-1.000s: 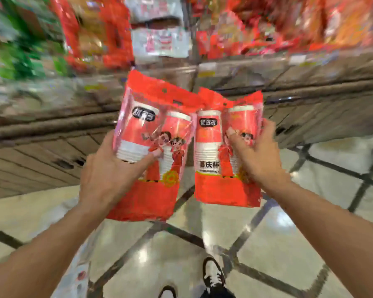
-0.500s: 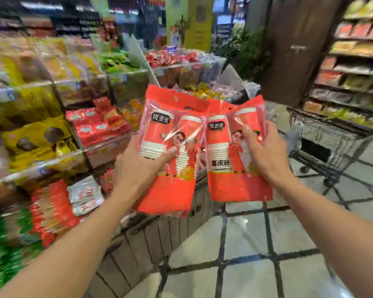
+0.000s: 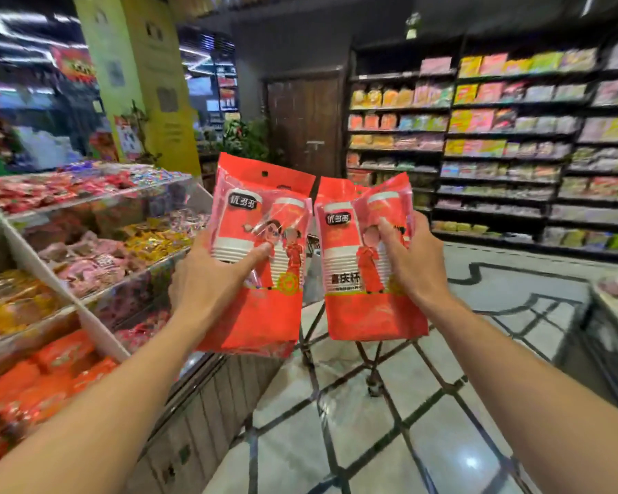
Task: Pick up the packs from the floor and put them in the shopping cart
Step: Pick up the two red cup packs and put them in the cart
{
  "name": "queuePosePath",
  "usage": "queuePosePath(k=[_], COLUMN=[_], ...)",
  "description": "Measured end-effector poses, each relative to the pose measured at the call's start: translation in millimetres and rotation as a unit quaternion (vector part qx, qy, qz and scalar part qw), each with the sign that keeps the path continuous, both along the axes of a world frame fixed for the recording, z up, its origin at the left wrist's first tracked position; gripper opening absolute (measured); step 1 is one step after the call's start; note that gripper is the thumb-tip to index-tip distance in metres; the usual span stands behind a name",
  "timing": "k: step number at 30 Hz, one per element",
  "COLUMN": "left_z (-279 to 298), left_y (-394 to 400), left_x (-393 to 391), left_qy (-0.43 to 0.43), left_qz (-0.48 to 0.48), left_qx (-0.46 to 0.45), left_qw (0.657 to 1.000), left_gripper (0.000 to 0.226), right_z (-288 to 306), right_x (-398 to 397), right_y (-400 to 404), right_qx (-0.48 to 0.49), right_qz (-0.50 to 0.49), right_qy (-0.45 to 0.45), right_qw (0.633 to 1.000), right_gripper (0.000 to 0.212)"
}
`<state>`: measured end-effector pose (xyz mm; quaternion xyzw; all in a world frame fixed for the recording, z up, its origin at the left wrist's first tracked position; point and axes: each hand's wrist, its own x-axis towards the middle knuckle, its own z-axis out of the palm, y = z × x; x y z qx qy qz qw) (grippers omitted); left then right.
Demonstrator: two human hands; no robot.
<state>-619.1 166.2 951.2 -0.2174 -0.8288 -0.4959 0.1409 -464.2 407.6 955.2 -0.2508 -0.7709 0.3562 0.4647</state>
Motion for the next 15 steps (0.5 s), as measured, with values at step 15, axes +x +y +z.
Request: queuePosePath(k=[15], left_z=[-44], left_y=[311], left_x=[-42], left_qy=[-0.075], left_qz=[-0.089], left_qx=[-0.033], left_qw=[0.993], left_gripper=[0.087], right_z=[-41], right_x=[18], right_y=[293], right_qx=[-0.041], right_qz=[-0.099], right_qy=[-0.021], right_qw=[0.994], right_gripper=[0.045])
